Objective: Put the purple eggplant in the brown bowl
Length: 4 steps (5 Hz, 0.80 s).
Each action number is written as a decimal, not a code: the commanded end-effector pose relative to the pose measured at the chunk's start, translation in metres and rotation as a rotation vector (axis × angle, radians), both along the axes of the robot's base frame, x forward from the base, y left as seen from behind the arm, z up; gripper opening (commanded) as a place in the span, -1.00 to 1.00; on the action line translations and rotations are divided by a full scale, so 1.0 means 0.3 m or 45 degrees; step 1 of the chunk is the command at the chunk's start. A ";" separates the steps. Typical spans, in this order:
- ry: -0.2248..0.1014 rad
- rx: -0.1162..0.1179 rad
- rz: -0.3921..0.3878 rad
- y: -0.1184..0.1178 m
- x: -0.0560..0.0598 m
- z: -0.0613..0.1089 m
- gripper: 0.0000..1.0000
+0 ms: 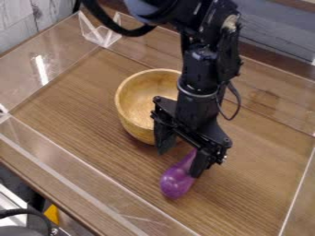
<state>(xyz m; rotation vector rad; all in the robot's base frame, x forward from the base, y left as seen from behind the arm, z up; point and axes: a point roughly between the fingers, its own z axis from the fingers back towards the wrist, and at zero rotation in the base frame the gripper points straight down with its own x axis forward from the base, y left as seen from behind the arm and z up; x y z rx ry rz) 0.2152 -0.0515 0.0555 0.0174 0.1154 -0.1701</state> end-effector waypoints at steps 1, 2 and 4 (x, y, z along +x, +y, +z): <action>-0.048 -0.007 -0.013 -0.006 0.002 0.015 1.00; -0.046 -0.002 -0.013 -0.004 -0.005 -0.003 1.00; -0.039 0.007 -0.007 0.001 -0.012 -0.037 1.00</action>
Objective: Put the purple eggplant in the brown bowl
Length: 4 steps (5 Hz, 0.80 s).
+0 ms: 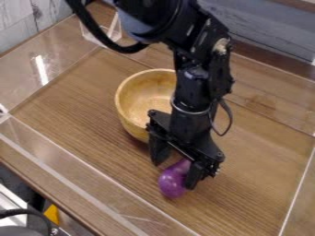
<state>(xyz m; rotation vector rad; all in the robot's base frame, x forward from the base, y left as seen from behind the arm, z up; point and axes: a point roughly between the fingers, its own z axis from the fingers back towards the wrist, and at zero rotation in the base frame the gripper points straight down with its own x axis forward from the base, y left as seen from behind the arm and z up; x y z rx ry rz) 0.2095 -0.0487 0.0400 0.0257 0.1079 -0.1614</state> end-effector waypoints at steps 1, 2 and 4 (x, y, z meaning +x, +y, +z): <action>-0.027 -0.005 -0.014 -0.007 0.007 0.005 -1.00; -0.032 -0.008 -0.012 -0.007 0.008 0.013 -1.00; -0.045 -0.016 -0.009 -0.005 0.012 0.035 -1.00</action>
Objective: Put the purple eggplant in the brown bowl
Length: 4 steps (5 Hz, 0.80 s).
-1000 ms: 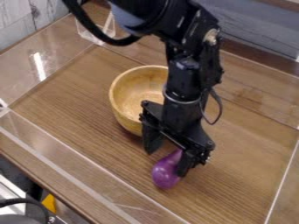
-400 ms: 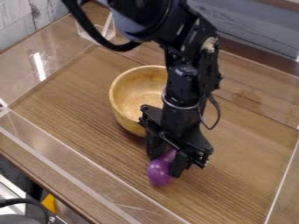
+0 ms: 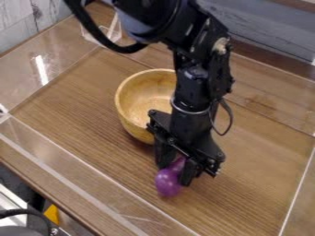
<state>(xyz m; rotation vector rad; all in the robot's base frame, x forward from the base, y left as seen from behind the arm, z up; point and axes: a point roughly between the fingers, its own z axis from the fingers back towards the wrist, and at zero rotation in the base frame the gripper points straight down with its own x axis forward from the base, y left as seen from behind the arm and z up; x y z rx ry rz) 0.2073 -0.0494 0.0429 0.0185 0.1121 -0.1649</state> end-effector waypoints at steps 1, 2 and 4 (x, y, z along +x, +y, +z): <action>-0.057 -0.010 -0.005 -0.002 0.021 0.035 -1.00; -0.063 -0.006 -0.005 -0.001 0.023 0.047 -1.00; -0.066 0.000 -0.005 0.001 0.023 0.064 1.00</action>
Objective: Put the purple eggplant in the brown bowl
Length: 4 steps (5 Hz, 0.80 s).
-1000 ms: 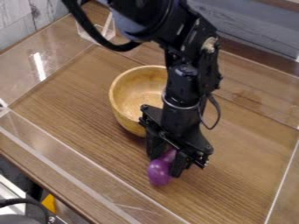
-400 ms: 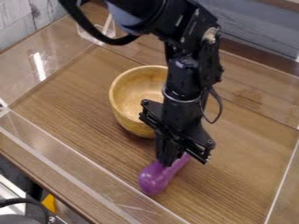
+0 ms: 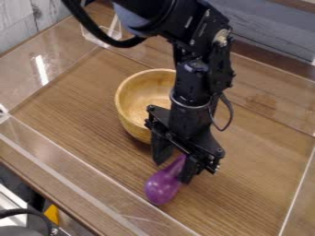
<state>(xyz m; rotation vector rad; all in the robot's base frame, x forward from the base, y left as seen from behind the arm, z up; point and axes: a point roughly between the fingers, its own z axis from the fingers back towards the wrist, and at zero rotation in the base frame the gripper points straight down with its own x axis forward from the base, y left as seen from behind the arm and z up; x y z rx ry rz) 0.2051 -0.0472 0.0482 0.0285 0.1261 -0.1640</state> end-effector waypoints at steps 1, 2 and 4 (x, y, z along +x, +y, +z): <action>-0.083 -0.016 -0.002 -0.006 0.030 0.044 -1.00; -0.082 -0.017 0.003 -0.005 0.029 0.039 -1.00; -0.087 -0.014 0.004 -0.005 0.030 0.053 -1.00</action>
